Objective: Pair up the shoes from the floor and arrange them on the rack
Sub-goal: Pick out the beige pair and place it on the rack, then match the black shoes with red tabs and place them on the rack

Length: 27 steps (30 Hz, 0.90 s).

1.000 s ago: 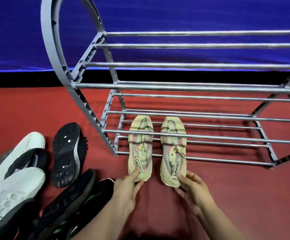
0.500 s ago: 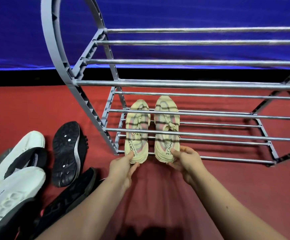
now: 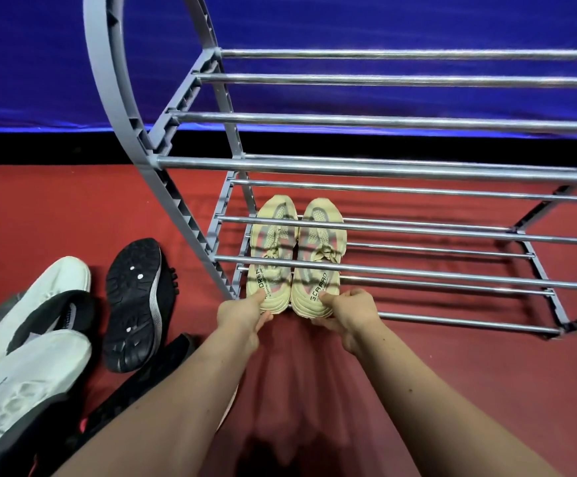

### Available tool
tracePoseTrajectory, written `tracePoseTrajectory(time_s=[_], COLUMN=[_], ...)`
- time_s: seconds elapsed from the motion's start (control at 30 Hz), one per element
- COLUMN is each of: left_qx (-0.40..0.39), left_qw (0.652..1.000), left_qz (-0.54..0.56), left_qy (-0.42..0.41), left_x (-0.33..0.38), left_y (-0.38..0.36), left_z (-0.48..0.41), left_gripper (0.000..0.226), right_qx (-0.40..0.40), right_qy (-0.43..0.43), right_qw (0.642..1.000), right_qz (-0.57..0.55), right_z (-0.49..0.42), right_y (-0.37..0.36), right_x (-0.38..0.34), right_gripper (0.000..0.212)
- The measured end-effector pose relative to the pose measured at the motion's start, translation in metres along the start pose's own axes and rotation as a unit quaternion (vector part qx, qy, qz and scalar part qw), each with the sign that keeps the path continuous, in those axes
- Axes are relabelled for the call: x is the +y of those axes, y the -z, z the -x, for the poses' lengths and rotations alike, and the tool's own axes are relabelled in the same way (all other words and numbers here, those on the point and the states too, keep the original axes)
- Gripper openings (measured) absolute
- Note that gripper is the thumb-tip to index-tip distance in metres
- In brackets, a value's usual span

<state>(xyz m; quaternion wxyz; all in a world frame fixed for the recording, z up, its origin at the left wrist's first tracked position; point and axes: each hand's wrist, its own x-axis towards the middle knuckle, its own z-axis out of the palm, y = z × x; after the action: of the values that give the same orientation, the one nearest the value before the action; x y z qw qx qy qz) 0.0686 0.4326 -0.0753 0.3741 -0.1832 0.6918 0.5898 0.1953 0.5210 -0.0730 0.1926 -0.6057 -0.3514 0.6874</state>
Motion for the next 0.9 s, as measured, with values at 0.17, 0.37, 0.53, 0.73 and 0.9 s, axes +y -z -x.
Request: tracePoseTrajectory(time_s=[0.17, 0.37, 0.53, 0.73, 0.9], left_qx=[-0.012, -0.083, -0.047, 0.003, -0.021], left_qw=[1.000, 0.990, 0.969, 0.946, 0.846], left_qz=[0.000, -0.117, -0.229, -0.294, -0.493], left_qy=[-0.018, -0.011, -0.079, -0.138, -0.203], left_x=[0.000, -0.010, 0.009, 0.045, 0.076], left_y=[0.002, 0.027, 0.100, 0.193, 0.246], left_z=[-0.001, 0.019, 0.019, 0.025, 0.016], left_gripper=[0.025, 0.032, 0.012, 0.019, 0.017], right_qx=[0.010, 0.129, 0.050, -0.032, -0.092], right_qy=[0.007, 0.233, 0.328, 0.311, 0.260], right_qw=[0.997, 0.855, 0.831, 0.832, 0.822], right_qz=[0.073, 0.445, 0.446, 0.459, 0.497], right_z=[-0.003, 0.025, 0.049, 0.071, 0.092], right_y=[0.002, 0.018, -0.018, -0.064, -0.099], right_x=[0.001, -0.002, 0.025, 0.047, 0.065], right_gripper=[0.031, 0.042, 0.030, 0.026, 0.024])
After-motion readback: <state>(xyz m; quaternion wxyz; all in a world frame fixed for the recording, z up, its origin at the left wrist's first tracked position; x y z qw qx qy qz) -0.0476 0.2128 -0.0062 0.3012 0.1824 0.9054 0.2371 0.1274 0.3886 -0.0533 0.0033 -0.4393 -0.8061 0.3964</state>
